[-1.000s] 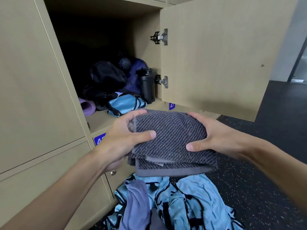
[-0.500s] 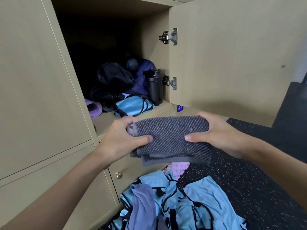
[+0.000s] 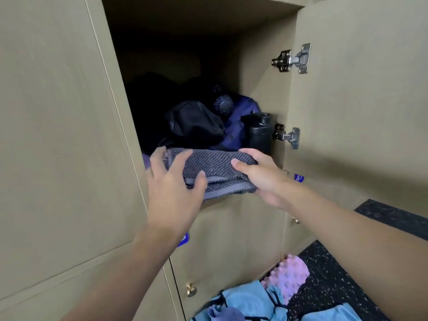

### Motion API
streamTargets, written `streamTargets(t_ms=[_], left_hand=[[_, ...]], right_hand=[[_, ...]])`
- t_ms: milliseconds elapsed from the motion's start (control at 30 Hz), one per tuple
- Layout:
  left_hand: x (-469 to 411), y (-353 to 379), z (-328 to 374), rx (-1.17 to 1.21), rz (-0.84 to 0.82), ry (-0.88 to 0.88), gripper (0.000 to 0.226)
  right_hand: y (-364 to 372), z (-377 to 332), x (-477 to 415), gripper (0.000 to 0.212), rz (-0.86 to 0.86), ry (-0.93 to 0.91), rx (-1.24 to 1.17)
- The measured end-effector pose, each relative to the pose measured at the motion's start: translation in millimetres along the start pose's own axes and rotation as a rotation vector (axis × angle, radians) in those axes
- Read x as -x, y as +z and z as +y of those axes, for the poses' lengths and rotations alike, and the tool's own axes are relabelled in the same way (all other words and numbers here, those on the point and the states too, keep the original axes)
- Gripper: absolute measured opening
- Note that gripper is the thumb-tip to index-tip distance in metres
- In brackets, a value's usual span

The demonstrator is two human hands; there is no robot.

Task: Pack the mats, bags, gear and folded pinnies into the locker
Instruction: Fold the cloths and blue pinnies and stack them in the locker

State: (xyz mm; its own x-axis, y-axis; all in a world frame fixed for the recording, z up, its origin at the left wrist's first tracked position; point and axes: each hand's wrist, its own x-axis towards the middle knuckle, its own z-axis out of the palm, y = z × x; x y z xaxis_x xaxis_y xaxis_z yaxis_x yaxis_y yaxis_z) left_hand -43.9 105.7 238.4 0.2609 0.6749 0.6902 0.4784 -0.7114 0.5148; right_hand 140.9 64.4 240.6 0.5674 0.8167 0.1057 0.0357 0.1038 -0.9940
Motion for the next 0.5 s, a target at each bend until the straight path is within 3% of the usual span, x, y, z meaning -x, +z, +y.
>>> streamTargets(t_ms=[100, 267, 500], left_hand=[[-10.7, 14.6, -11.5, -0.346, 0.042, 0.156, 0.05], [-22.3, 22.4, -32.1, -0.62, -0.008, 0.255, 0.054], [-16.6, 49.9, -49.0, -0.733, -0.581, -0.01, 0.065]], right_hand=[[14.2, 2.8, -33.6, 0.035, -0.02, 0.018, 0.003], [37.0, 13.4, -70.9, 0.048, -0.111, 0.01, 0.128], [54.8, 35.6, -80.1, 0.057, -0.196, -0.122, 0.455]])
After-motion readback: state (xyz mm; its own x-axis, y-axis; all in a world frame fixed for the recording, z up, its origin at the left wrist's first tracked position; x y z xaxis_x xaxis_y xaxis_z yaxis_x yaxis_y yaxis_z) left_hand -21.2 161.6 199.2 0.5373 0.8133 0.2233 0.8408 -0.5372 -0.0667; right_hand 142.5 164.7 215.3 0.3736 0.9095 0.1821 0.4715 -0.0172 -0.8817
